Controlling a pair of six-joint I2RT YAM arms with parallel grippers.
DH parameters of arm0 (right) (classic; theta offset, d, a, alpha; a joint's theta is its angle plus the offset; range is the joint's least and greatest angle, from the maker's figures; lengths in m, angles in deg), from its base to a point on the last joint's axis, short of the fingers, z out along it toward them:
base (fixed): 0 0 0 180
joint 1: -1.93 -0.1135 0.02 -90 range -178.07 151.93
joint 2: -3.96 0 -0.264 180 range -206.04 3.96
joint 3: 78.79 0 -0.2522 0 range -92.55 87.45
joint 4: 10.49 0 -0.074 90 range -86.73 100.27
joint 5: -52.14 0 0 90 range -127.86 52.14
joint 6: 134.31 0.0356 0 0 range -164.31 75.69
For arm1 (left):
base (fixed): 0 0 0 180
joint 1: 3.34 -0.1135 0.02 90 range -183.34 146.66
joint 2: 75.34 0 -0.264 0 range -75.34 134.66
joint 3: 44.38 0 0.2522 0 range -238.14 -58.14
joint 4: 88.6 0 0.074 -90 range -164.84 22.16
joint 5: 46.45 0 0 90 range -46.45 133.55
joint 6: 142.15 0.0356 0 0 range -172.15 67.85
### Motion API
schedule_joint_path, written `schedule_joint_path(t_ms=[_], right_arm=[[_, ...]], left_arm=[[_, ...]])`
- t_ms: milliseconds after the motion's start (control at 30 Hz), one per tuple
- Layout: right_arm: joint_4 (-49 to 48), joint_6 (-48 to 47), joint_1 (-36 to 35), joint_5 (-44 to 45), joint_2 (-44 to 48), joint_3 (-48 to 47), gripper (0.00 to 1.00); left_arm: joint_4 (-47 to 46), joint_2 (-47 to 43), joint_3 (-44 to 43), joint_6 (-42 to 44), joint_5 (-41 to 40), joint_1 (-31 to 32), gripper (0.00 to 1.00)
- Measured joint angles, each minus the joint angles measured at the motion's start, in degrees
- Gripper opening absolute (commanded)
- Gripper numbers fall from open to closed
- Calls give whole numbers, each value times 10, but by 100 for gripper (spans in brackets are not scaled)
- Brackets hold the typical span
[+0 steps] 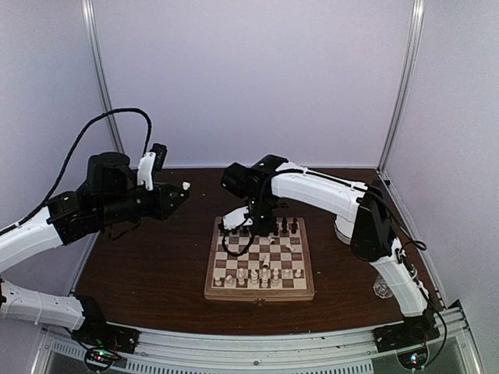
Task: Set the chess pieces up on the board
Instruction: Place the pawn on the chessboard.
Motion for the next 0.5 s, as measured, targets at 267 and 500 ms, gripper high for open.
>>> schedule_joint_path(t_ms=[267,500], right_arm=[[-11,-14,-3,17,-19,-4,9],[-20,-21,-4,32,-21,-6,10]], left_arm=[[0,-9,4,-5,0,0,1],[0,-9,10,-9,1,0,1]])
